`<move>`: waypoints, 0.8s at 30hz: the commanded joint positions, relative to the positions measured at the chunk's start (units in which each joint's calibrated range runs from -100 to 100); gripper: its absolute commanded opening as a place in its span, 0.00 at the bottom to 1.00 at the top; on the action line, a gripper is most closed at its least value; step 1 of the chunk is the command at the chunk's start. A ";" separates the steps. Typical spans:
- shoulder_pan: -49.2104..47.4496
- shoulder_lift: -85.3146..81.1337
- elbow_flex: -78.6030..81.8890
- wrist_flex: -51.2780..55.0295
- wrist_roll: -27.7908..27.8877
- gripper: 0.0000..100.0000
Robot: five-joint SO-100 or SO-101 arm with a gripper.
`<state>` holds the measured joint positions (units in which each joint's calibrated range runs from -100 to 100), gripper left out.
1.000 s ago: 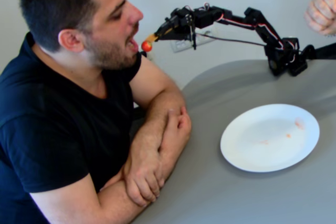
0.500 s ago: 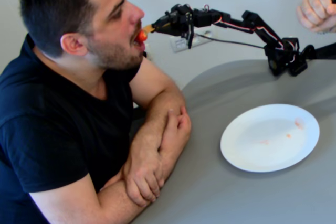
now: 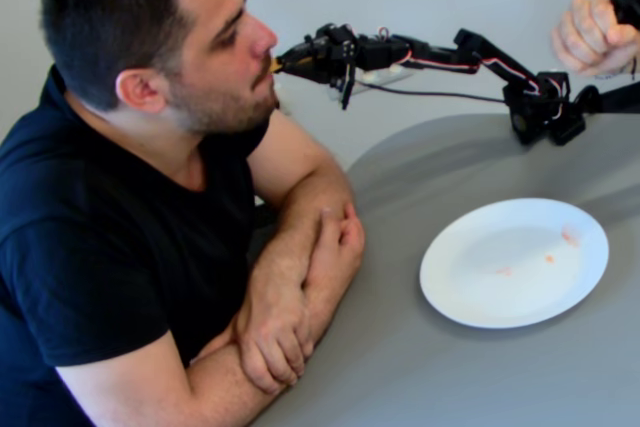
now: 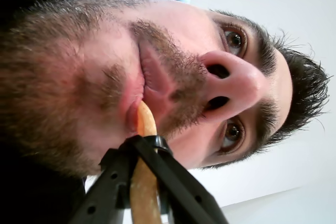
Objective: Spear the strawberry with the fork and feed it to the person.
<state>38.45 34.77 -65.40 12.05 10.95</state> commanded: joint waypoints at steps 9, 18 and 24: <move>-13.22 -28.12 -5.12 49.30 -8.43 0.01; -33.00 -46.41 -0.70 87.95 -12.68 0.01; -36.73 -67.17 34.83 87.68 -13.57 0.01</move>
<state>2.98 -25.16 -47.19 98.46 -2.40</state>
